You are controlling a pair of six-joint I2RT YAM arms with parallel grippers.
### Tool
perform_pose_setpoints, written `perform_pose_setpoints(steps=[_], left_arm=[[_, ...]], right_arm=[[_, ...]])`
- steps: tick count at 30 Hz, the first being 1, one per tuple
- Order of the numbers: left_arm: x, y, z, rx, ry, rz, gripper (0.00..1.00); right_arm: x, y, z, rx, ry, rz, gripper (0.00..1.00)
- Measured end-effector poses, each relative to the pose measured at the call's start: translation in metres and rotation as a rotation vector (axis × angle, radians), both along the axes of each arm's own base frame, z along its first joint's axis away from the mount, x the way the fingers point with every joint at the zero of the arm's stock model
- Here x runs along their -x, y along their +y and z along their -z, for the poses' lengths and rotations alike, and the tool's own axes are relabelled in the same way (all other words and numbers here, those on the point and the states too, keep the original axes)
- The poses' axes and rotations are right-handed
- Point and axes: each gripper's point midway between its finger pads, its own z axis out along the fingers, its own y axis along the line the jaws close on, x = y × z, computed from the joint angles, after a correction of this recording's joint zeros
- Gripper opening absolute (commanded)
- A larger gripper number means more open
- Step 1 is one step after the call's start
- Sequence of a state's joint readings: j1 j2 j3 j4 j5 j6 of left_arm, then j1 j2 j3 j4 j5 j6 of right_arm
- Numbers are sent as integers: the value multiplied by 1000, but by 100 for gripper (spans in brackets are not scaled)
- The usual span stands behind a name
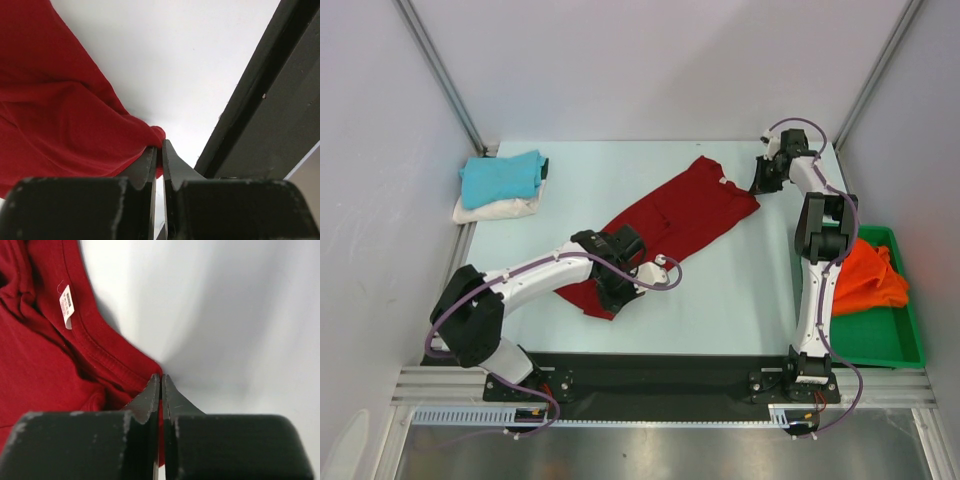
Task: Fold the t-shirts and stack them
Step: Fold the tshirt
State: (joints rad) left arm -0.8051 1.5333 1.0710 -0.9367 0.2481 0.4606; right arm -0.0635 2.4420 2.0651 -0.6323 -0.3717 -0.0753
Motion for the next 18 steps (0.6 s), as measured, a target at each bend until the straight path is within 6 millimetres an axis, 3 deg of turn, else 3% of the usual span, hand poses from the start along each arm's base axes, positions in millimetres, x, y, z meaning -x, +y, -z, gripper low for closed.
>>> perform_pose_setpoints(steps=[5,10,18], left_arm=[[0,-1,0,2,-2,-1,9],[0,-5,1,4,5,-3,8],[18,-45,5,14,42,119,8]], right_arm=[[-6,-6,-2,33,-9,16,0],[-32,-12,-4,62,-61,33,0],[-66,-6,-3,59,-139,49,0]])
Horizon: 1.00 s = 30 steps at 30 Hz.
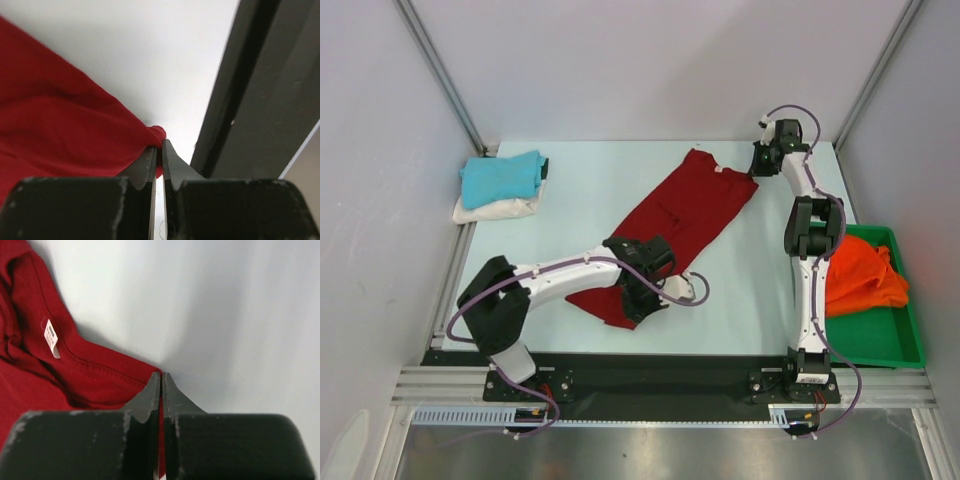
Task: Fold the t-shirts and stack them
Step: Fold the tshirt
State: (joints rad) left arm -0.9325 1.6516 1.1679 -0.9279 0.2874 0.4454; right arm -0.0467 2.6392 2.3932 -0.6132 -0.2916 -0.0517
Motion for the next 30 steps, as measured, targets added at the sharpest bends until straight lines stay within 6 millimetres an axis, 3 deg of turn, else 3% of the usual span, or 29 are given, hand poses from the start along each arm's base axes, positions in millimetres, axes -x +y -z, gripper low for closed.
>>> perform_pose_setpoints(steps=[6,19,30], left_arm=[[18,-37,2,17,30,104,8],[18,-120,-4,92,59,203,8],[36,-149,0,109,88,268,11]], right_arm=[[-27,14,-3,-5,-84,7,0],[-81,65,-10,-86,-299,28,0],[-111,86,-38,-123,-497,39,0]])
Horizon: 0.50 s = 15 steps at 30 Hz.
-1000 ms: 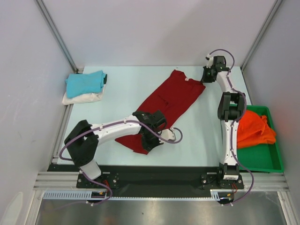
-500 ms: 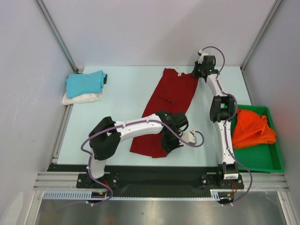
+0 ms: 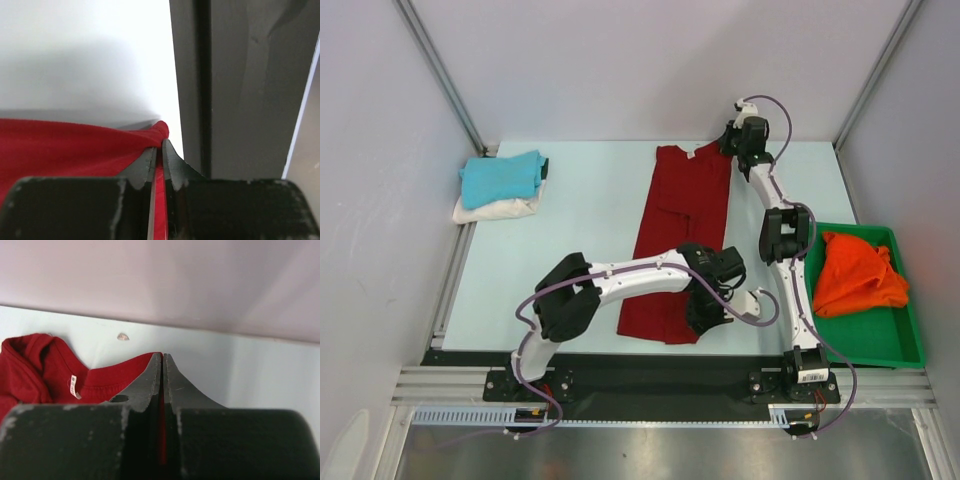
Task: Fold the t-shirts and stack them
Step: Fold the tshirt
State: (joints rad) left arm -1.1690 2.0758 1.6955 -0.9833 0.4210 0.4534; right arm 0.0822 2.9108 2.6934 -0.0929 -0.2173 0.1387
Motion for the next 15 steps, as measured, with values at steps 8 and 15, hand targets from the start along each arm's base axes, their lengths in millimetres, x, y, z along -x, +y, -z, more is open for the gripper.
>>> perform_pose_setpoints(steps=[8,15], left_arm=[[-6,-23,2,29,-8,7,14],[-13,-41,-20,92,-39,-13,50]], right_arm=[[-7,15,4,-2,-62,-11,5],[-13,9,-10,7,-114,-1,52]])
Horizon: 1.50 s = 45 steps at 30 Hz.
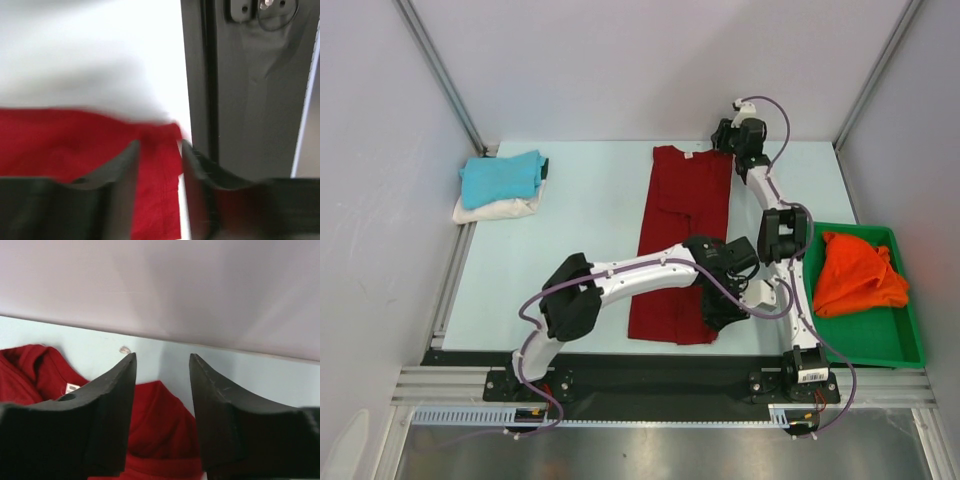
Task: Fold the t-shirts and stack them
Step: Fold the tshirt
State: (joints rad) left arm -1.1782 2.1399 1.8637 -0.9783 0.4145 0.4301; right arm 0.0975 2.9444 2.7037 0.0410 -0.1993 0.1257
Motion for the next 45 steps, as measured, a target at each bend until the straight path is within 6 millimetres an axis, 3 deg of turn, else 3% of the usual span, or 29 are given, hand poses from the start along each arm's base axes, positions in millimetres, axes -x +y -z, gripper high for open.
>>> perform_pose_setpoints(steps=[1,3,5,8,12,14,16,18,22,25,27,29,33,36,39,45], left_arm=[[-2,-2,-5,13,-16,-7,65],[-5,-4,-20,42,-41,-19,82],[-9,-7,-43,88,-71,-38,83],[-14,-6,-86,178,-98,-59,83],[-25,15,-136,287,-74,-175,80],[-48,43,-143,296,-58,-316,78],[-80,76,-135,272,-52,-492,77],[-113,115,-114,219,-24,-704,76],[-151,192,-62,99,106,-1092,72],[-159,236,-34,42,214,-1315,72],[-149,252,-18,20,294,-1408,71],[-126,257,-6,0,386,-1449,68],[-79,256,19,-32,554,-1480,63],[-53,257,37,-77,647,-1510,60],[-46,256,44,-84,688,-1529,59],[-52,244,42,-37,724,-1517,58]], right_arm=[[1,-2,-1,-2,8,2,57],[6,-10,-8,-6,37,2,63],[14,-20,-25,-18,68,9,66],[37,-38,-69,-54,113,22,68],[106,-58,-146,-101,137,24,67],[156,-57,-164,-118,170,3,66],[210,-47,-174,-141,198,-34,64],[259,-34,-163,-168,264,-74,63],[349,-14,-99,-235,487,-123,61],[418,-9,-41,-295,706,-107,60],[459,-1,-16,-314,818,-104,59],[496,14,-6,-317,890,-146,58],[545,31,3,-322,951,-204,59],[562,36,10,-320,1014,-199,60],[579,41,22,-272,1095,-179,60],[605,50,41,-221,1234,-146,59]])
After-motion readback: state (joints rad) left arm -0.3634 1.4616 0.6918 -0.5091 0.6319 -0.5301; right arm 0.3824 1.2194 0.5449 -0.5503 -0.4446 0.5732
